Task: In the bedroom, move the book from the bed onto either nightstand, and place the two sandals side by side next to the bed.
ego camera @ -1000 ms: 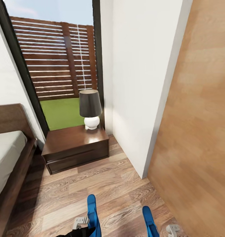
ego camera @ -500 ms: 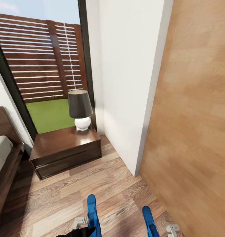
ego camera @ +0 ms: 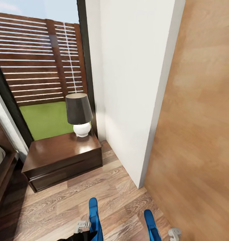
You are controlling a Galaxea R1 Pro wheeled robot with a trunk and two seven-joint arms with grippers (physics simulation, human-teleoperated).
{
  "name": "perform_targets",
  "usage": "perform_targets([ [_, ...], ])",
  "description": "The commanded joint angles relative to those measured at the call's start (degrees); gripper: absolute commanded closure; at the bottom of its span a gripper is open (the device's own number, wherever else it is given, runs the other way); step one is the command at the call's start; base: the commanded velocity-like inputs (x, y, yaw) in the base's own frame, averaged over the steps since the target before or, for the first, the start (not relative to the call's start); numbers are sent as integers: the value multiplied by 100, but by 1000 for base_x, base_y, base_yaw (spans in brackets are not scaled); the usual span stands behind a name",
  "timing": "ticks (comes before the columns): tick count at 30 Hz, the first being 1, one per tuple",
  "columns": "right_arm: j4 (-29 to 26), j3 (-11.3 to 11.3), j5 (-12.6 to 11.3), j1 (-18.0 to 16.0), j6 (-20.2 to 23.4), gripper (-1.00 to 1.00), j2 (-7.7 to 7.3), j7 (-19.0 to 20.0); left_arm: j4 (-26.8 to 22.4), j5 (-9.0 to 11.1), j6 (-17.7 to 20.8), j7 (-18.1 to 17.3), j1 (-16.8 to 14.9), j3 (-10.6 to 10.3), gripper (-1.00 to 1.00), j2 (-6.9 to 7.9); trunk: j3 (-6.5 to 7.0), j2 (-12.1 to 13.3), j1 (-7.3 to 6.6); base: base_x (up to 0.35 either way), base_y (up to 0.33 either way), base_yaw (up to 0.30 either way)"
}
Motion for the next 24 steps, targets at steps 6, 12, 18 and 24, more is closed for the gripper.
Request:
perform_targets([
  [6, 22, 44, -39, -7, -35, 100, 6, 28, 8, 4, -6, -26, -2, 27, 100, -4, -9, -2, 2, 318, -20, 85],
  [12, 22, 44, -39, -7, -34, 100, 5, 29, 8, 4, -6, -26, -2, 27, 100, -9, -19, -2, 2, 304, -114, 199],
  [18, 22, 44, -39, -7, -34, 100, 6, 29, 8, 4, -2, -26, -2, 27, 100, -5, -20, -2, 2, 270, -167, 24],
  [24, 22, 44, -39, -7, -34, 100, 5, 27, 8, 4, -1, -26, -2, 27, 100, -1, -26, -2, 2, 244, -183, 144],
])
